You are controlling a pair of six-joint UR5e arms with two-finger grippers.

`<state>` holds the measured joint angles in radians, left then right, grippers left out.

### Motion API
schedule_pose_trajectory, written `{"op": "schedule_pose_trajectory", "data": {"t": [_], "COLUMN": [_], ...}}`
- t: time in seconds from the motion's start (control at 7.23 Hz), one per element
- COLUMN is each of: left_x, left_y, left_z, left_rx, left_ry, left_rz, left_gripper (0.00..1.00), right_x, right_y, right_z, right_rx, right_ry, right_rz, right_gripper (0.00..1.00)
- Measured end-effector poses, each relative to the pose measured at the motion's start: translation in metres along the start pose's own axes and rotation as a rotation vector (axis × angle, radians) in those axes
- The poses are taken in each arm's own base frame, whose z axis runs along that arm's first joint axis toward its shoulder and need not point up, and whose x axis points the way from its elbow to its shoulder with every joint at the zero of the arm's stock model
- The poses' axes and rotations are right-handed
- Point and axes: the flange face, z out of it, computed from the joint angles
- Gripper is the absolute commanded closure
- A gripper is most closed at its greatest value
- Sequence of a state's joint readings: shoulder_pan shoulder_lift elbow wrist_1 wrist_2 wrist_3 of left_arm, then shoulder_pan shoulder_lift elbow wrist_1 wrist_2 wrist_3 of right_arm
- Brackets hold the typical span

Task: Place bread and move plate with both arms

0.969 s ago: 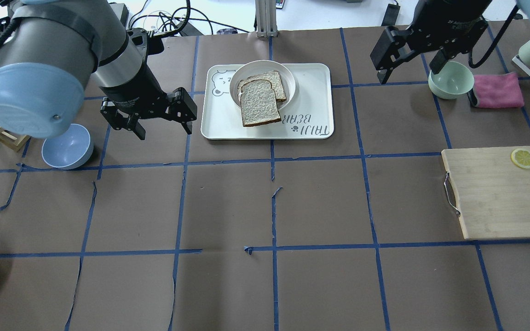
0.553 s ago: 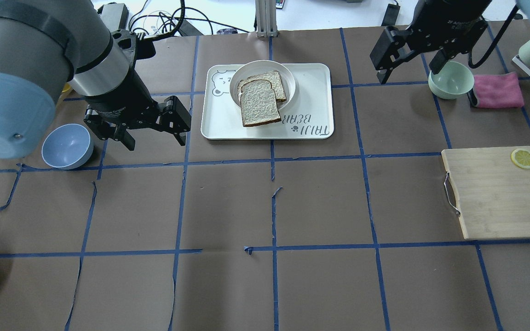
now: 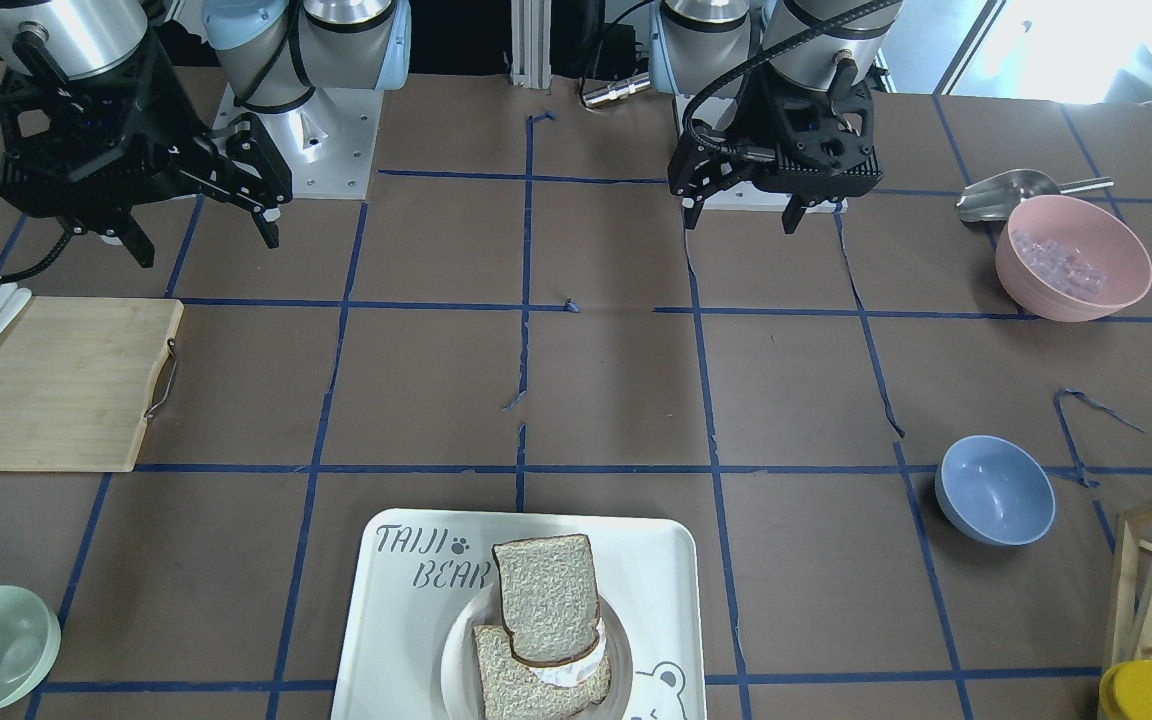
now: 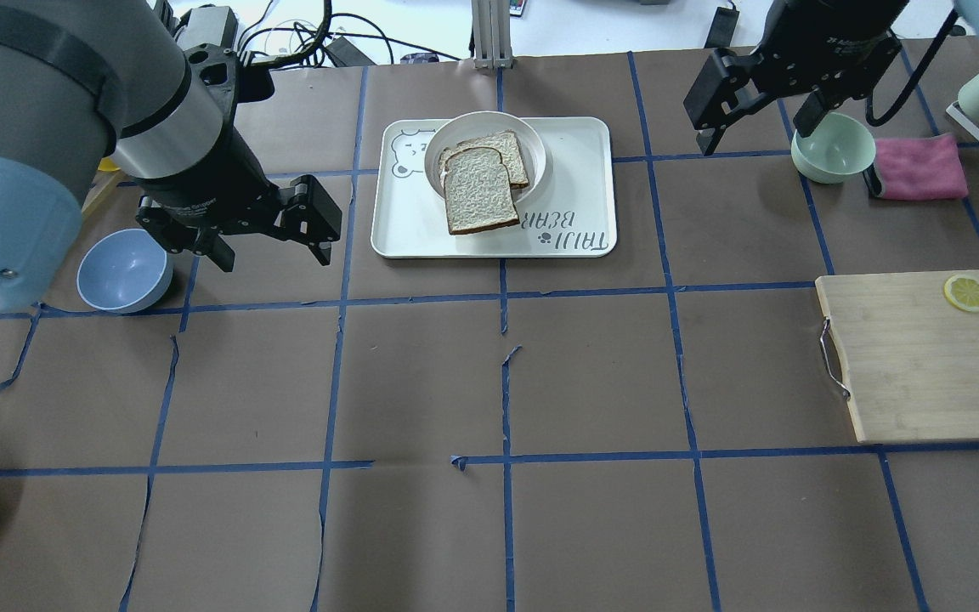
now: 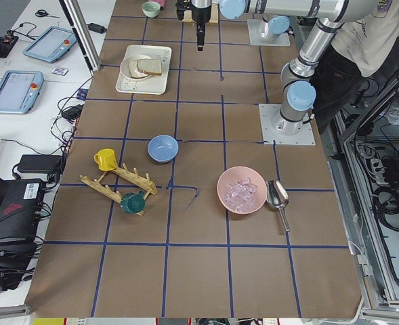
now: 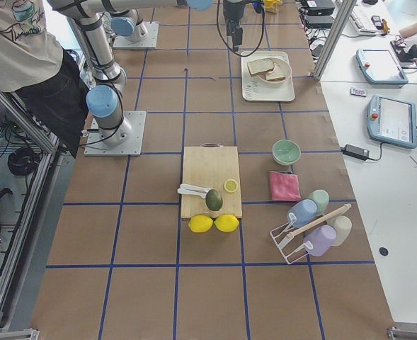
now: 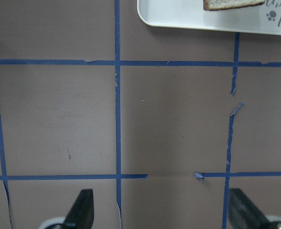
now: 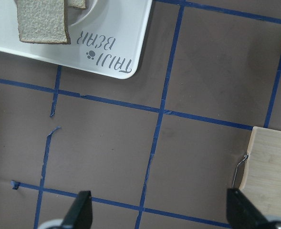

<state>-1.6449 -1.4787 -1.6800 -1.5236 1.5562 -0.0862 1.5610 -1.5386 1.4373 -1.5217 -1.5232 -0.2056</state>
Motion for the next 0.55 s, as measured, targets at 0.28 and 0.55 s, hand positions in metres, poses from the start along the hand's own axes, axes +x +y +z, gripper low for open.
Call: {"op": "schedule_pose_trajectory", "data": {"t": [0.28,0.55], "left_x": [-0.0029,-0.0049], "left_y": [-0.0084,-0.0133], "left_z": [-0.0022,-0.0051], "left_rx": [0.031,0.037], "left_ry": [-0.012,-0.009], "left_rz": [-0.006,-0.018], "left_gripper": [0.0,0.0], "right_x": [0.0001,0.0001], "right_y": [0.0,-0.0001], "right_z": [0.0,-0.0001], "right_rx": [0.0,0.001], "right_ry": [0.0,0.0], "right_rz": [0.0,-0.001], "right_gripper": [0.0,0.0]}}
